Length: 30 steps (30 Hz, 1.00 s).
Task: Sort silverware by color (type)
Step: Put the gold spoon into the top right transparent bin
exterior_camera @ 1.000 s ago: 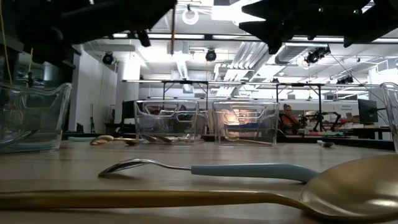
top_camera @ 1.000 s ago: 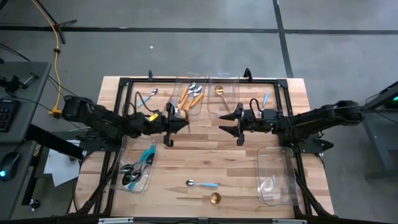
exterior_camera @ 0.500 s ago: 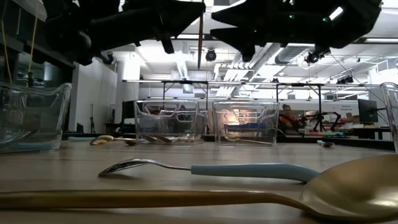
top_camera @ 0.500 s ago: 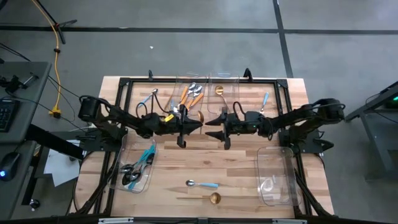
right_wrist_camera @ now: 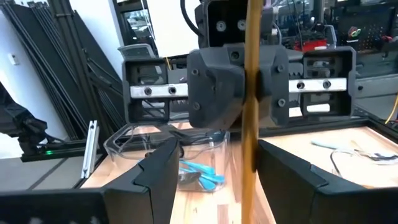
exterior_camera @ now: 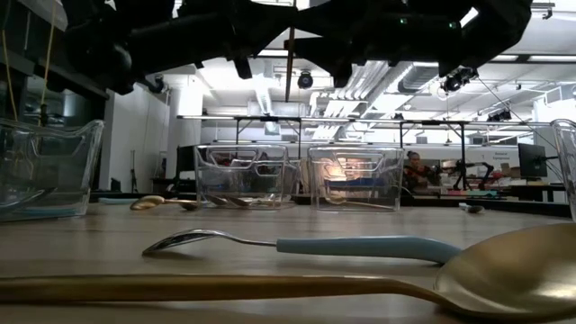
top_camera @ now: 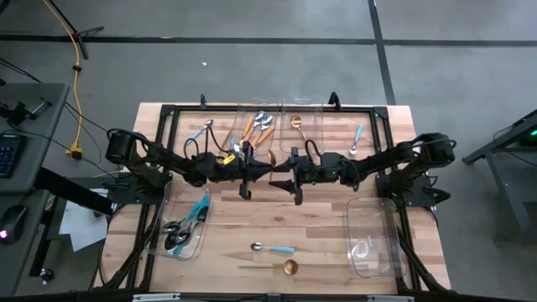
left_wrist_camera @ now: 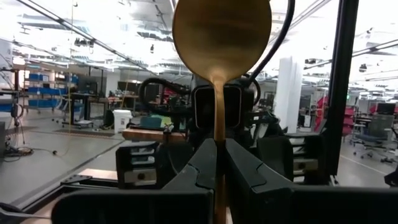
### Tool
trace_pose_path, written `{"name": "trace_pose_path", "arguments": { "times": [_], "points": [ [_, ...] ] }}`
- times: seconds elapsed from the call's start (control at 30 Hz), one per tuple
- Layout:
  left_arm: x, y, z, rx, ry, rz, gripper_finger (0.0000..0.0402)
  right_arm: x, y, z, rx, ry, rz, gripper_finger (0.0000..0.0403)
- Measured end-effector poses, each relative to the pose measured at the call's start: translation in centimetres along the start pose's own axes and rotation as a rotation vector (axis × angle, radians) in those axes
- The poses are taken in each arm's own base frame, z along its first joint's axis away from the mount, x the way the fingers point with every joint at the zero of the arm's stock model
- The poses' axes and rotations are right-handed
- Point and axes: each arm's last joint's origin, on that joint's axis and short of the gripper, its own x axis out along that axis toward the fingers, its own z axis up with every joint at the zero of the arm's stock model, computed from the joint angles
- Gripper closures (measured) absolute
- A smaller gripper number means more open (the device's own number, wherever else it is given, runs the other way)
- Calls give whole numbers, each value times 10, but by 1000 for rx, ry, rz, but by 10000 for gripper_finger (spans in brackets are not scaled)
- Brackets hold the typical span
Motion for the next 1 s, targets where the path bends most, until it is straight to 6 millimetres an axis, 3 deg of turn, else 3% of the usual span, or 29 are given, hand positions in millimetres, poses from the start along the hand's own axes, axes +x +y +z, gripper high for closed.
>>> {"name": "trace_pose_path", "arguments": {
  "times": [0.23,0.6,1.0],
  "points": [
    [0,0,0,-1,2,0,401,0,1,0,-4,-1,3,223],
    [0,0,0,-13,2,-4,401,0,-1,0,-4,-1,-52,389],
    [0,0,0,-26,3,0,373,0,-1,0,2,0,-50,392]
  ]
}}
